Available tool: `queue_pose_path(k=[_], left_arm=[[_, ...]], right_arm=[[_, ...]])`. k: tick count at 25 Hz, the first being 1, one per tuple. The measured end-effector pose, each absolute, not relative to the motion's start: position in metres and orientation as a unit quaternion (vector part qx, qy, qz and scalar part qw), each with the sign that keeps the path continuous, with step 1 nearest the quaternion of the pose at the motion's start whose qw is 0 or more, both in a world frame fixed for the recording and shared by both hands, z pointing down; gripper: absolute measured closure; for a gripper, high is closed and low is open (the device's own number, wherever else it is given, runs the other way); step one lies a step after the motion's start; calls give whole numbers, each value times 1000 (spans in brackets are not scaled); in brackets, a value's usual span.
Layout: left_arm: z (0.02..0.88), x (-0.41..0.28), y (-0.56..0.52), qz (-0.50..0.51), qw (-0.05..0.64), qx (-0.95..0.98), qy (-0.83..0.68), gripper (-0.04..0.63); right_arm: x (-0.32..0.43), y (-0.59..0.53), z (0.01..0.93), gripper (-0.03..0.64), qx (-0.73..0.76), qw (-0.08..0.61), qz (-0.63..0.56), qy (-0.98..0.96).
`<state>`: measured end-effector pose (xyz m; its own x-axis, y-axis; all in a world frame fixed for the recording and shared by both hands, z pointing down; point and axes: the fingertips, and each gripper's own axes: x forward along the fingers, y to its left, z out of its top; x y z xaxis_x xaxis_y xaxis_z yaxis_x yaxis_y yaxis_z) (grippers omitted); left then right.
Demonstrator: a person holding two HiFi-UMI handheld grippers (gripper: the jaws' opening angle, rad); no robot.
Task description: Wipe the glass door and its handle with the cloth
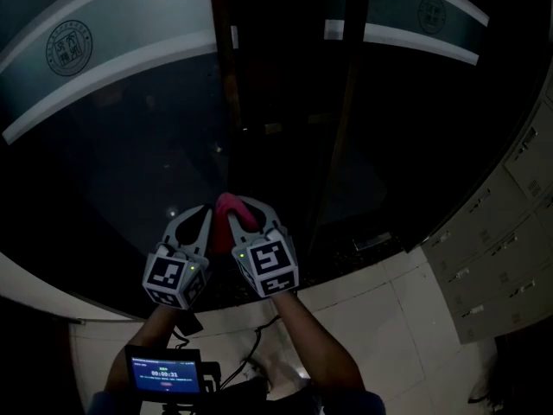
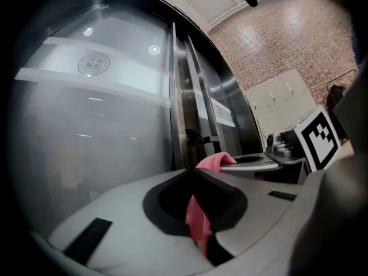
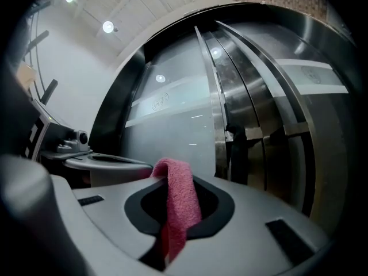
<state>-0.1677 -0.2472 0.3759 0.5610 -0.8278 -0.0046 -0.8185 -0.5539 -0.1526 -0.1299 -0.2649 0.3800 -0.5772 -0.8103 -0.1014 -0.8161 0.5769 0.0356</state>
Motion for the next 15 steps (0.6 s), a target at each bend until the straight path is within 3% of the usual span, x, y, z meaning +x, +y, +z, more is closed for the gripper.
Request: queue_pose_path(k=[15], left_arm=[[341,-110,-129,-11,87,-823,561,586]], right_arm=[[-33,-136,321,583,-380,44,92,919]])
